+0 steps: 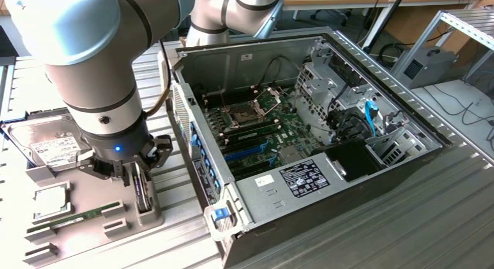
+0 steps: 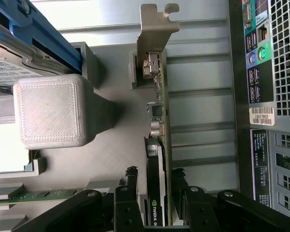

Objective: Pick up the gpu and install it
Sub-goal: 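Pick up the gpu and move the gpu toward the slot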

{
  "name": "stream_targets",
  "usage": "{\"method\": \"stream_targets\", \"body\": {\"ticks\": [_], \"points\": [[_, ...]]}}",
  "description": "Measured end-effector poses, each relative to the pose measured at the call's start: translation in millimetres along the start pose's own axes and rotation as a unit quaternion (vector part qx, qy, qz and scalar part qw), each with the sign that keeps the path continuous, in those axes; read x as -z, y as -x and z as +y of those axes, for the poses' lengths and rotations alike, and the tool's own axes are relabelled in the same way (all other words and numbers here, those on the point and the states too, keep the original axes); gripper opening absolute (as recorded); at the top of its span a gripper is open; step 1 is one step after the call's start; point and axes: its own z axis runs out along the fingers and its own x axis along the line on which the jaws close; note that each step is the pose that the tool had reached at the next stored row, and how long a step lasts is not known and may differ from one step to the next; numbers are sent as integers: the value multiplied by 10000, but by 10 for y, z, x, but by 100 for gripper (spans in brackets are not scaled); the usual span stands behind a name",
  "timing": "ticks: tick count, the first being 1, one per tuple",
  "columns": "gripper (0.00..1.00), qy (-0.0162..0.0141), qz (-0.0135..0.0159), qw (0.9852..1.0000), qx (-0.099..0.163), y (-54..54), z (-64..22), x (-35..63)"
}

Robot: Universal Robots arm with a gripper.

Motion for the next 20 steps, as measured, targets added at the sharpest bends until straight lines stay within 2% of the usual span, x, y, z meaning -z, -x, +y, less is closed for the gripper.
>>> {"method": "stream_targets", "body": {"ticks": [10,12,20], "points": [[41,0,0,10000,0,6,0,0],[27,0,0,10000,1,7,0,0],[27,0,0,10000,0,6,0,0]]}}
